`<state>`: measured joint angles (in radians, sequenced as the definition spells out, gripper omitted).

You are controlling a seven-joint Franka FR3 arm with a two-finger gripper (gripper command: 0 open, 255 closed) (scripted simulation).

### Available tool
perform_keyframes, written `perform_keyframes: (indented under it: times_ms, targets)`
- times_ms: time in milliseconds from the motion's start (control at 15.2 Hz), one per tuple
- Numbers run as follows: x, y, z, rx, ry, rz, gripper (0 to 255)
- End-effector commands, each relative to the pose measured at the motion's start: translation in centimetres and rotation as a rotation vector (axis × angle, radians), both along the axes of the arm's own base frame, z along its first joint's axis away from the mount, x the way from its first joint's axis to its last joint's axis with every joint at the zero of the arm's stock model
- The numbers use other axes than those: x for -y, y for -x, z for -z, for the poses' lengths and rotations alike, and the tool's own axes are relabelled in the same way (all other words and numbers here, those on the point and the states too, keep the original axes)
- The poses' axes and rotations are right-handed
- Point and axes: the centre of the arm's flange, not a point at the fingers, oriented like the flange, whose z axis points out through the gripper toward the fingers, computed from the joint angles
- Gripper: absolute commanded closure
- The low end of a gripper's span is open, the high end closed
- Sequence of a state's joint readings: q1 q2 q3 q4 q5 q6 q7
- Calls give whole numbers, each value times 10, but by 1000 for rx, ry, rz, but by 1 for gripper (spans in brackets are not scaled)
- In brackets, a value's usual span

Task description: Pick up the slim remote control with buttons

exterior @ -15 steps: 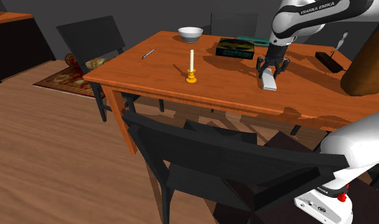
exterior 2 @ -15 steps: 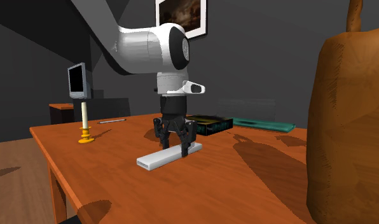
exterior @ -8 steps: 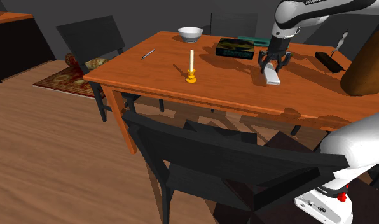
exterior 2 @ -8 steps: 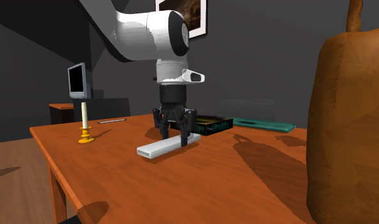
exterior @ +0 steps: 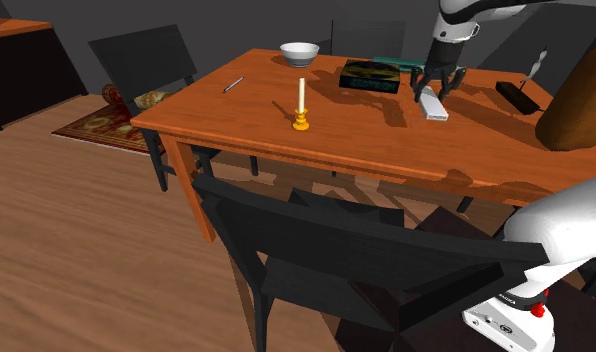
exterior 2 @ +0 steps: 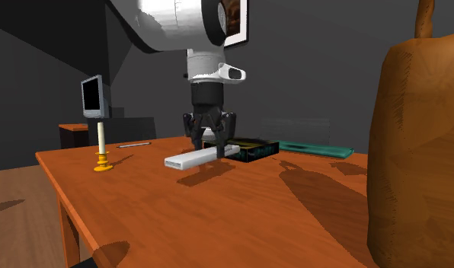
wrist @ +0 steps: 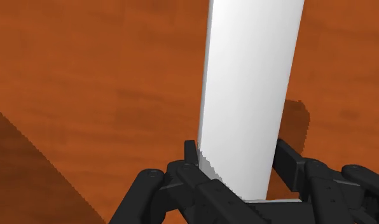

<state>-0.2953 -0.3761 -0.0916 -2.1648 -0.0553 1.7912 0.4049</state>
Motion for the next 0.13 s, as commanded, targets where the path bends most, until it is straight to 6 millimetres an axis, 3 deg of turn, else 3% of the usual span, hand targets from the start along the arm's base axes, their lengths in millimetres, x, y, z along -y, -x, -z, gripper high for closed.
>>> perform_keyframes:
  times_ms: [0,66]
  targets:
    - [0,0,-7,0,0,0,255]
    - [0,0,-7,0,0,0,255]
